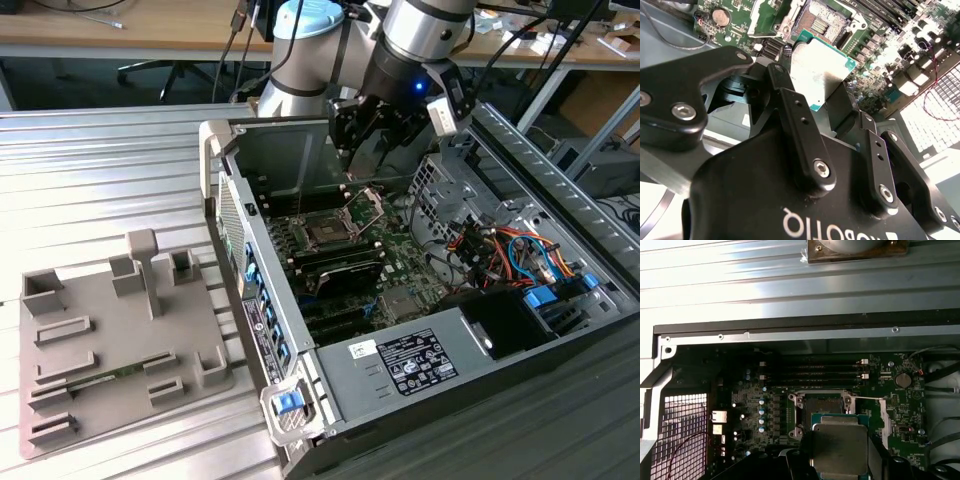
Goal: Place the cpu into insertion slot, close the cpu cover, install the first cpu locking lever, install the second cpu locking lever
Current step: 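Place the cpu into insertion slot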
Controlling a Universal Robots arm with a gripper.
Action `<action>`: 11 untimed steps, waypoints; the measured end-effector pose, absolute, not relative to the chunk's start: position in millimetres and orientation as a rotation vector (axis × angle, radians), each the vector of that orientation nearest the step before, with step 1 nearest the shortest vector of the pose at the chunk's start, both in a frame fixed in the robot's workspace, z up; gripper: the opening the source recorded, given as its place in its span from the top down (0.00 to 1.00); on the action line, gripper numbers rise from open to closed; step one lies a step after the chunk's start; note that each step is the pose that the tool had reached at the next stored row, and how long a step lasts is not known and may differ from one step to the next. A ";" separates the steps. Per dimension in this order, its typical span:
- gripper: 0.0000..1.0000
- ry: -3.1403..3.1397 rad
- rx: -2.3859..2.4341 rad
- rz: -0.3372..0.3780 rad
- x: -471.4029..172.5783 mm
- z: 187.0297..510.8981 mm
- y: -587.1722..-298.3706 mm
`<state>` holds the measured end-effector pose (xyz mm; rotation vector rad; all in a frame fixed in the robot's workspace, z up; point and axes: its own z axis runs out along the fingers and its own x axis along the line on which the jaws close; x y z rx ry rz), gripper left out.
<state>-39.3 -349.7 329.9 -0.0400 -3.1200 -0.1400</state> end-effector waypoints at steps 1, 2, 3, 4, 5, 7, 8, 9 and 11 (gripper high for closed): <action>0.47 -3.120 -0.040 -0.140 -39.3 329.5 -349.7; 0.47 -3.120 -0.040 -0.140 -39.3 329.2 -349.7; 0.47 -3.120 -0.040 -0.140 -39.3 329.0 -349.7; 0.47 -3.120 -0.040 -0.140 -39.3 328.8 -349.7; 0.47 -3.120 -0.040 -0.140 -39.3 328.6 -349.7; 0.47 -3.120 -0.040 -0.140 -39.3 328.2 -349.7; 0.47 -3.120 -0.040 -0.140 -39.3 328.1 -349.7; 0.47 -3.120 -0.040 -0.140 -39.3 327.8 -349.7; 0.47 -3.120 -0.040 -0.140 -39.3 327.4 -349.7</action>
